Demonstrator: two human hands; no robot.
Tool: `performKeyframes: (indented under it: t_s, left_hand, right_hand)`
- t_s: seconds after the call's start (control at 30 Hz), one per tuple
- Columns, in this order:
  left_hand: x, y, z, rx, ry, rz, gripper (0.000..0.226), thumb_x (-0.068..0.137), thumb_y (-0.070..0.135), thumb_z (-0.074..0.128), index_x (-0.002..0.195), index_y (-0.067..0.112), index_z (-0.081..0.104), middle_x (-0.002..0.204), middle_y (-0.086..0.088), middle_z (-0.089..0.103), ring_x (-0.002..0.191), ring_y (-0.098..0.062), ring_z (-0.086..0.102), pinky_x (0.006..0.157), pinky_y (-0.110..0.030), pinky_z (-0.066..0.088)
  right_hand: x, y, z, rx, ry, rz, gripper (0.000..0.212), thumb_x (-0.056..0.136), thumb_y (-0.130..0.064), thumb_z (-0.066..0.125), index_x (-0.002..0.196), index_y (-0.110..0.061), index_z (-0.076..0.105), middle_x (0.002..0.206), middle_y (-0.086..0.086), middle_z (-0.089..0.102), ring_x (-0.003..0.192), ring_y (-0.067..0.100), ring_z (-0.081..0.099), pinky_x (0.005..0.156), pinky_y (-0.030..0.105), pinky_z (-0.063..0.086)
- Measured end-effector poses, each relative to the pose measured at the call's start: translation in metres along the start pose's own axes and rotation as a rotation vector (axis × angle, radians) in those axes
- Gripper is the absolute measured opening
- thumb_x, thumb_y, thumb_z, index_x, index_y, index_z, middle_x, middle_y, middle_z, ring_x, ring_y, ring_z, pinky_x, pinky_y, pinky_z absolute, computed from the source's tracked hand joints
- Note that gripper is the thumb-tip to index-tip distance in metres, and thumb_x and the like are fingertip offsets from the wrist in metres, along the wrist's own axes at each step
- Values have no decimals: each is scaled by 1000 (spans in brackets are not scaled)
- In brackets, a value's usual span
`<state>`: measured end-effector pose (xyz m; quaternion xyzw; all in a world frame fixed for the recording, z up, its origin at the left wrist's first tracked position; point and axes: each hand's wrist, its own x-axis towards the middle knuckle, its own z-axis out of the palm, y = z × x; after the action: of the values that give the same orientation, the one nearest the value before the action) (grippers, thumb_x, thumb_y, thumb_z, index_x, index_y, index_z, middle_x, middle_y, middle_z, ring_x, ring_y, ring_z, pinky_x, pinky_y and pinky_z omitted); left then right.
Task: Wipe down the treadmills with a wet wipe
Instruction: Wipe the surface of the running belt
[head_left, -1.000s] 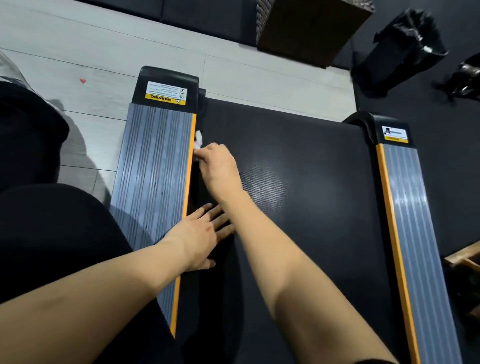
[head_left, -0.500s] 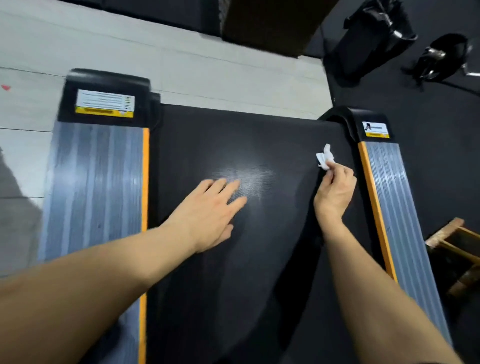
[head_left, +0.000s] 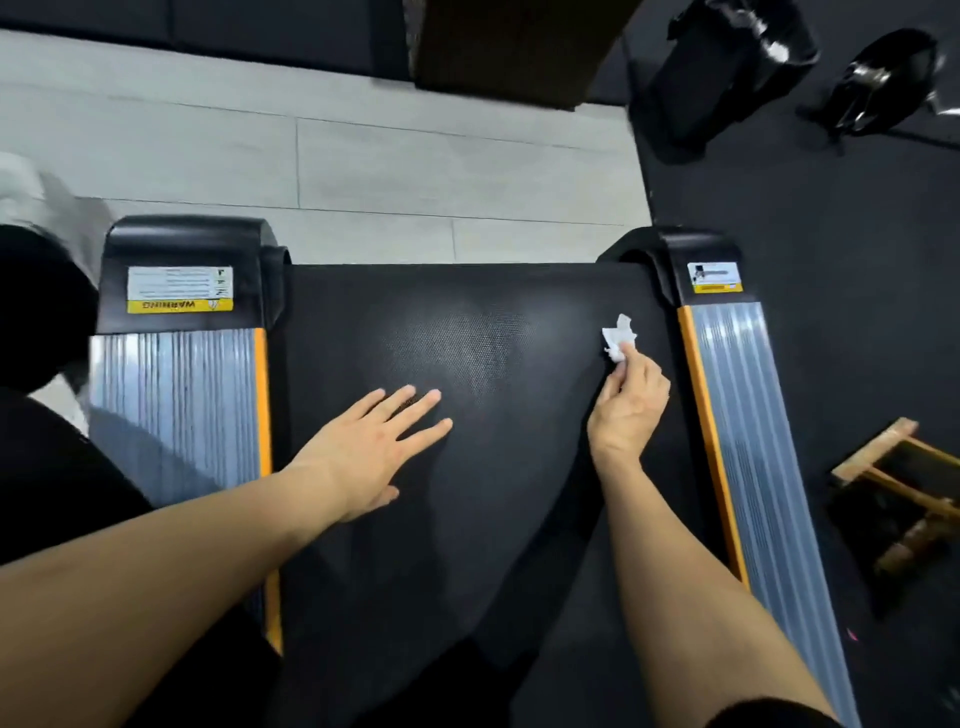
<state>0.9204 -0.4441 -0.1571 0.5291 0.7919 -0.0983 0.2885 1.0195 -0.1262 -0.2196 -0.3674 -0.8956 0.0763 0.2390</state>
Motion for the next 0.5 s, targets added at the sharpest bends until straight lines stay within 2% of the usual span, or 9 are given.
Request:
performKeyframes:
  t_s: [0.13,0.23,0.3,0.37,0.4,0.43,0.5]
  left_hand:
    - [2,-3,7,5,-5,11,95,104,48,48,154,31,-32,159,-4,-41,152,-29,-28,126,-44,-10]
    - [1,-5,11,-6,-6,24,94,105,49,46,153,31,-33,158,-3,-42,150,-27,-31,126,-44,-11]
    - [2,-5,12,-12,-4,24,95,105,48,47,153,32,-33,158,-3,-43,150,-27,-31,126,-44,-11]
    - [1,-6,11,-3,-4,27,95,104,48,47,154,32,-32,159,-3,-42,151,-27,-30,126,-43,-11]
    - [0,-6,11,-5,-3,33,94,104,49,47,154,32,-31,159,-3,-41,151,-26,-30,126,-43,-11]
    - [-1,-6,11,-5,4,35,93,104,50,46,155,32,-30,160,-3,-40,151,-26,-29,126,-42,-10]
    - [-1,-8,11,10,27,41,91,104,53,44,155,33,-28,161,-3,-38,152,-25,-28,127,-41,-10]
  right_hand:
    - [43,20,-15,-33,-93,-150,26,92,0,53,112,-7,68,98,12,67,87,33,57,82,41,43]
    - [60,30,-13,-37,-89,36,31,90,1,49,113,-4,70,96,17,68,88,37,59,79,42,44]
    - [51,8,-5,5,-67,196,30,90,-2,47,105,-3,73,96,21,69,89,42,62,77,42,47]
    - [41,-37,2,133,-101,291,25,93,-6,48,94,-7,73,102,18,72,91,30,65,76,28,47]
    - [32,-65,2,246,-162,251,24,93,-6,50,92,-9,73,100,13,72,89,19,64,73,19,44]
    - [20,-93,4,355,-245,130,23,93,-5,52,93,-10,74,96,8,72,85,11,60,74,18,42]
    - [-12,-134,9,397,-378,-221,24,92,-5,54,101,-11,76,98,3,73,90,8,58,81,23,46]
